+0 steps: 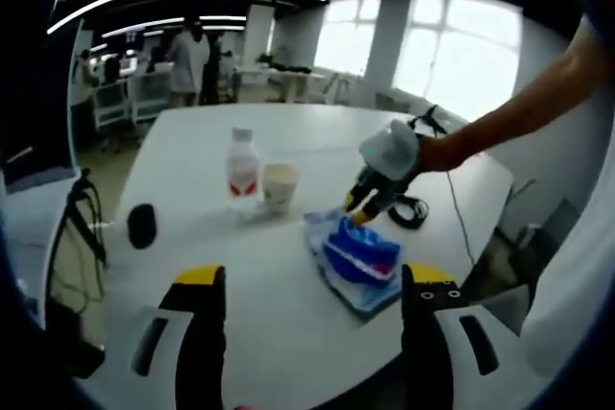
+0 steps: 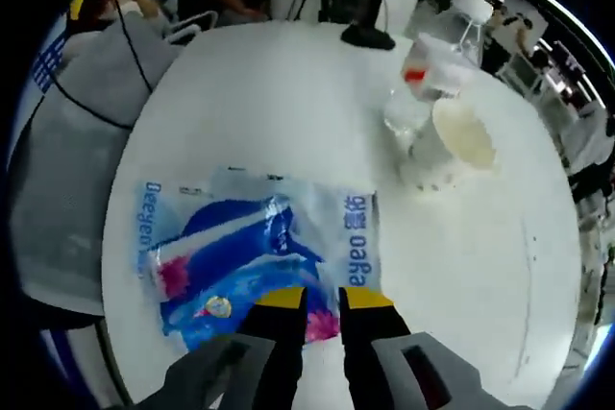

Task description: Arrange the tabletop items into an orderly group along one side of the table until the central work area is clear of visible clutter.

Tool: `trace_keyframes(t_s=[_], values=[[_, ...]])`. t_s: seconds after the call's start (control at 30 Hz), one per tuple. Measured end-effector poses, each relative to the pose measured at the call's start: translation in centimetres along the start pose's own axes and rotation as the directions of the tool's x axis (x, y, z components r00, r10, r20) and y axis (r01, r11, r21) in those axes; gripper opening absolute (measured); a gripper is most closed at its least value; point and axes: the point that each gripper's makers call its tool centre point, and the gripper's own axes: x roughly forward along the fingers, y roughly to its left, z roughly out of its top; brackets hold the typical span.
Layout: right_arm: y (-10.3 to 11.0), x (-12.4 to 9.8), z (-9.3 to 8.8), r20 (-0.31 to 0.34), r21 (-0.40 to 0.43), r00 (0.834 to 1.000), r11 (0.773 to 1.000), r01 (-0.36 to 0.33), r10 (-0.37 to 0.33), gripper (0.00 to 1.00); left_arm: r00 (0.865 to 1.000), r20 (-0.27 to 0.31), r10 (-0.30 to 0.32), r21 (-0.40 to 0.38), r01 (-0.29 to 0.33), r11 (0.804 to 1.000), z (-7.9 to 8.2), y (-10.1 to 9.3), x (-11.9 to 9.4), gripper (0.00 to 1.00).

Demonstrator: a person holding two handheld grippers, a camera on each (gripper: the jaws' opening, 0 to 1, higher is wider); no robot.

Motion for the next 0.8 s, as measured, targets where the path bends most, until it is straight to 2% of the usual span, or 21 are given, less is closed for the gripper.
trace_keyframes(t_s=[0.03, 0.2, 0.27, 0.33, 0.5, 0.63, 0.67, 0.7, 0.73, 0.8], values=[[0.2, 0.1, 0.1, 0.006, -0.011, 1.000, 1.000, -0.003, 0.003, 0.00, 1.000, 0.003, 0.004, -0.003, -0.004, 1.000, 0.0, 0.1, 0.0, 0.75], [0.2, -0.1, -0.4, -0.004, 0.004, 1.000, 1.000, 0.003, -0.003, 0.00, 1.000, 0.008, 0.005, -0.006, -0.005, 1.000, 0.1, 0.0, 0.0, 0.75], [-0.2, -0.3, -1.0, -0.006, 0.056, 1.000, 0.998, 0.012, -0.012, 0.00, 1.000, 0.003, 0.002, -0.001, -0.002, 1.000, 0.0, 0.0, 0.0, 0.75], [-0.4, -0.7, -1.5, 0.000, 0.145, 1.000, 0.989, 0.023, -0.023, 0.00, 1.000, -0.002, -0.001, 0.009, 0.001, 1.000, -0.1, 0.0, 0.1, 0.75], [-1.5, -1.6, -3.0, 0.042, 0.317, 0.997, 0.947, 0.046, -0.063, 0.00, 1.000, 0.001, -0.001, 0.002, 0.001, 1.000, -0.1, 0.0, 0.1, 0.75], [-1.3, -2.0, -4.4, 0.082, 0.491, 0.993, 0.871, 0.031, -0.082, 0.00, 1.000, 0.009, -0.003, -0.007, 0.004, 1.000, -0.2, -0.1, 0.2, 0.75], [-1.0, -2.2, -4.6, 0.099, 0.546, 0.991, 0.838, 0.021, -0.090, 0.00, 1.000, 0.010, -0.007, -0.003, 0.007, 1.000, -0.2, -0.1, 0.3, 0.75], [-0.8, -2.3, -4.7, 0.111, 0.579, 0.990, 0.815, 0.009, -0.090, 0.00, 1.000, 0.010, -0.008, -0.001, 0.008, 1.000, -0.2, -0.2, 0.3, 0.75], [-1.0, -2.4, -5.6, 0.119, 0.620, 0.987, 0.784, 0.008, -0.104, 0.00, 1.000, 0.009, -0.009, 0.002, 0.009, 1.000, -0.2, -0.2, 0.3, 0.75], [-0.6, -2.5, -6.1, 0.126, 0.658, 0.986, 0.753, -0.001, -0.108, 0.00, 1.000, 0.009, -0.010, 0.005, 0.009, 1.000, -0.2, -0.1, 0.4, 0.75]])
